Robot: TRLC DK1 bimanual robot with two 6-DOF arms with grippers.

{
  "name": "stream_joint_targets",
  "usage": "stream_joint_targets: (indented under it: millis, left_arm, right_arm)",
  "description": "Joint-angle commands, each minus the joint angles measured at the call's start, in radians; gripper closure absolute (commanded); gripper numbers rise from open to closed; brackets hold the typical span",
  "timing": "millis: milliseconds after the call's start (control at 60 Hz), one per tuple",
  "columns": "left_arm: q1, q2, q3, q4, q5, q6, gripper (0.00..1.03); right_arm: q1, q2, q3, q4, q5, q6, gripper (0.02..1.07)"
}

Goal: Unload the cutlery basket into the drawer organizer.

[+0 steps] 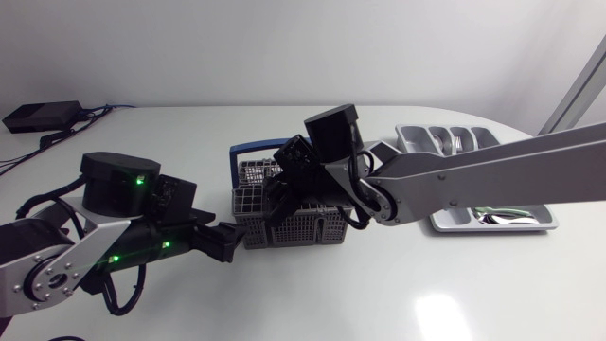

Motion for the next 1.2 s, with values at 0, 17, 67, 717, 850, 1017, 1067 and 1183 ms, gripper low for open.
stream_joint_targets:
  millis: [0, 17, 67, 717, 850, 1017, 1067, 1183]
  left_arm:
    - [0.010, 0.016, -0.027, 0.015, 0.010, 0.023, 0.05]
    - [0.010, 0.019, -0.027, 0.015, 0.008, 0.023, 0.05]
    - [0.010, 0.021, -0.027, 0.019, 0.008, 0.021, 0.05]
    - [0.010, 0.053, -0.025, 0.034, 0.008, 0.018, 0.05]
    - [0.005, 0.059, -0.025, 0.045, 0.008, 0.016, 0.05]
    - [0.003, 0.074, -0.027, 0.060, 0.008, 0.015, 0.05]
    - [0.003, 0.079, -0.027, 0.060, 0.008, 0.015, 0.05]
    - [0.003, 0.084, -0.024, 0.060, 0.008, 0.016, 0.05]
  right_arm:
    - [0.011, 0.006, 0.003, 0.011, 0.008, 0.011, 0.79]
    - [0.011, 0.006, 0.003, 0.011, 0.008, 0.011, 0.79]
    - [0.013, 0.006, 0.001, 0.011, 0.008, 0.011, 0.81]
    - [0.018, -0.100, -0.052, 0.010, -0.012, 0.004, 1.01]
    - [0.016, -0.120, -0.062, 0.013, -0.015, 0.005, 1.01]
    - [0.018, -0.121, -0.074, 0.021, -0.012, -0.006, 0.93]
    - [0.019, -0.117, -0.074, 0.017, -0.013, -0.012, 0.79]
    - [0.019, -0.121, -0.074, 0.011, -0.013, -0.012, 0.50]
